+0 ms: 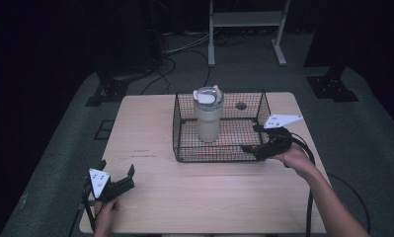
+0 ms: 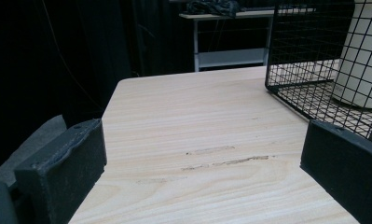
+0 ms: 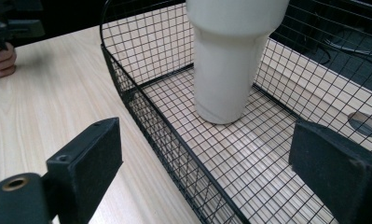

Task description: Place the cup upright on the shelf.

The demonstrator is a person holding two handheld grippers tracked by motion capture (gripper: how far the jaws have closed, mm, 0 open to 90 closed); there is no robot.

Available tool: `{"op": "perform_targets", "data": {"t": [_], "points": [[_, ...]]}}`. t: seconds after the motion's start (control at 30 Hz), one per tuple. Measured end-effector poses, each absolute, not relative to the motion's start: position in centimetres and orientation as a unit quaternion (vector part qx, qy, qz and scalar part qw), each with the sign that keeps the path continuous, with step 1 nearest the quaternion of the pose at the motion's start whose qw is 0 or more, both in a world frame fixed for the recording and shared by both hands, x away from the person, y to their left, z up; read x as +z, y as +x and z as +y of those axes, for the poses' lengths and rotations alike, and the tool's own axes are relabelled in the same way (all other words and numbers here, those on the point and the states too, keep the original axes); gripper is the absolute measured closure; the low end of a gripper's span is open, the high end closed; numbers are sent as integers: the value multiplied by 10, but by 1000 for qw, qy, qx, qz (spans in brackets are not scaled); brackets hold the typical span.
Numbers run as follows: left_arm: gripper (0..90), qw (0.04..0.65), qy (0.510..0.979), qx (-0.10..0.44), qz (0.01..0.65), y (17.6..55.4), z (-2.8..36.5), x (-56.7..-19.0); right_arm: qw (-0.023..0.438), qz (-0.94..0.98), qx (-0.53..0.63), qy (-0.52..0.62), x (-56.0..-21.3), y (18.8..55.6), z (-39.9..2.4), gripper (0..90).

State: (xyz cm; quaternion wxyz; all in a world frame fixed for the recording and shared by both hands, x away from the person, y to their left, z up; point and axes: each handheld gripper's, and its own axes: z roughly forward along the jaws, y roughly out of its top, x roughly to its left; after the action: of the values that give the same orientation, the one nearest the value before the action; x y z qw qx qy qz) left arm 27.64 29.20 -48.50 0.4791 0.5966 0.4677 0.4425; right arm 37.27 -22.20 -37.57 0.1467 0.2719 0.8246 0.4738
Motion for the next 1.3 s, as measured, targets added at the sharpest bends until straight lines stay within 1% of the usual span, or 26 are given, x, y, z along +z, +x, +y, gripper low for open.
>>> {"op": "perform_targets", "data": {"t": [0.7,1.3], "points": [[0,480,596,441,469,277,292,-485,128,831,476,260,-392,342,-225,88],[0,481,596,441,469,277,292,-485,124,825,476,278,-414,322,-244,87]]}}
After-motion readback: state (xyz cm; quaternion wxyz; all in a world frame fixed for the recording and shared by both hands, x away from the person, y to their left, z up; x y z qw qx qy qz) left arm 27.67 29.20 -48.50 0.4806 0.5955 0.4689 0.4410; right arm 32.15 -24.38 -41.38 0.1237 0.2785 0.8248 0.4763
